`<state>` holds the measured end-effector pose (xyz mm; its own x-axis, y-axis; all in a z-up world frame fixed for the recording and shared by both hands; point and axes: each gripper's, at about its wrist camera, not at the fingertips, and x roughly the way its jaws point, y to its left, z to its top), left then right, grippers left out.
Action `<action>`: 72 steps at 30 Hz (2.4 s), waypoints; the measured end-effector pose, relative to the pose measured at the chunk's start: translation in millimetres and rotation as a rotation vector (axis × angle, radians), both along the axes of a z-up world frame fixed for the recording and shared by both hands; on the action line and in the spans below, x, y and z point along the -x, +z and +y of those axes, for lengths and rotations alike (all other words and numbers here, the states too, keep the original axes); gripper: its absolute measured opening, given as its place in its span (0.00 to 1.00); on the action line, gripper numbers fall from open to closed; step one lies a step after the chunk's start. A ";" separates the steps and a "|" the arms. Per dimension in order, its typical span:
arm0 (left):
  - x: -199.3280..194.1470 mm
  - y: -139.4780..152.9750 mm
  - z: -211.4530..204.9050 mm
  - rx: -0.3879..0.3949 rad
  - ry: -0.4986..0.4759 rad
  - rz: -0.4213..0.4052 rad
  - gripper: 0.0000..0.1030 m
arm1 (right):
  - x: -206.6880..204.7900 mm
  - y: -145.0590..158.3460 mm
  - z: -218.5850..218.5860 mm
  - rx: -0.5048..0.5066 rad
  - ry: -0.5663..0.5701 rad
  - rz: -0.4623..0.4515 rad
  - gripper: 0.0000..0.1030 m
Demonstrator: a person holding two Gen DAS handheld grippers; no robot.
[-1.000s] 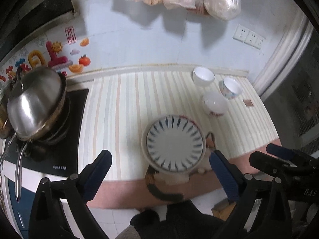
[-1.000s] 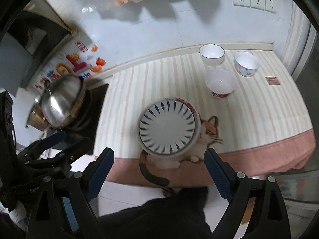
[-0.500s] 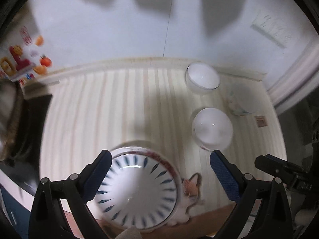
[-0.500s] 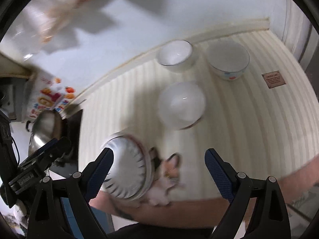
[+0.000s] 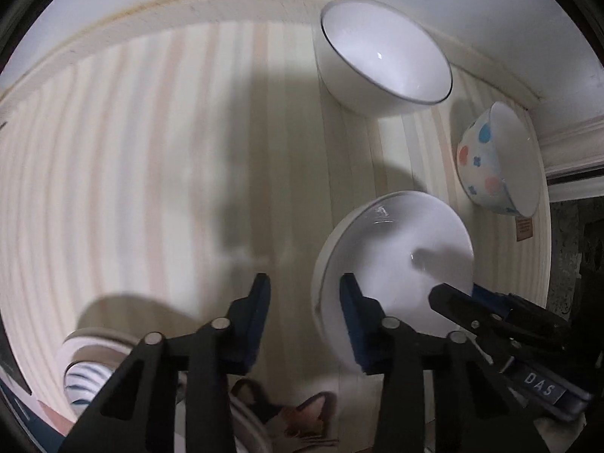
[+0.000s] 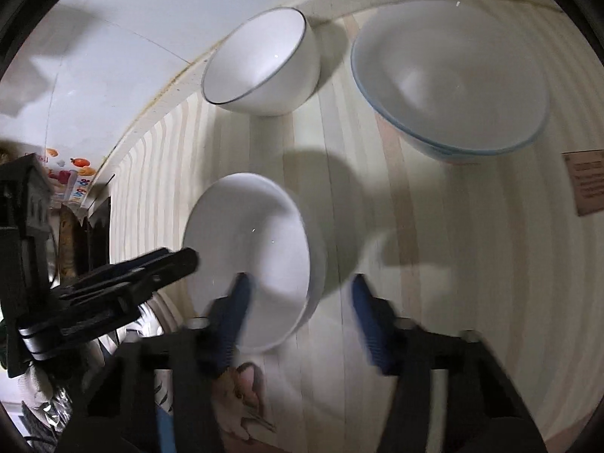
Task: Organize plates and bowls
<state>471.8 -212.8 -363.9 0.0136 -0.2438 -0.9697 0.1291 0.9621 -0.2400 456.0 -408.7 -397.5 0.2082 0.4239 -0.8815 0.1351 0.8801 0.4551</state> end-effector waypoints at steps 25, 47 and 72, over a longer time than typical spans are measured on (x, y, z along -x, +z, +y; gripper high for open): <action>69.2 47.6 -24.0 0.036 -0.082 -0.057 0.27 | 36.8 22.5 9.9 0.004 0.053 -0.015 0.18; 124.6 6.1 -35.1 -0.007 -0.162 0.008 0.27 | 114.6 -8.0 -11.4 -0.006 0.026 0.078 0.18; -38.3 91.3 1.4 0.031 0.055 -0.196 0.38 | -32.3 102.3 -51.1 -0.057 -0.005 -0.158 0.49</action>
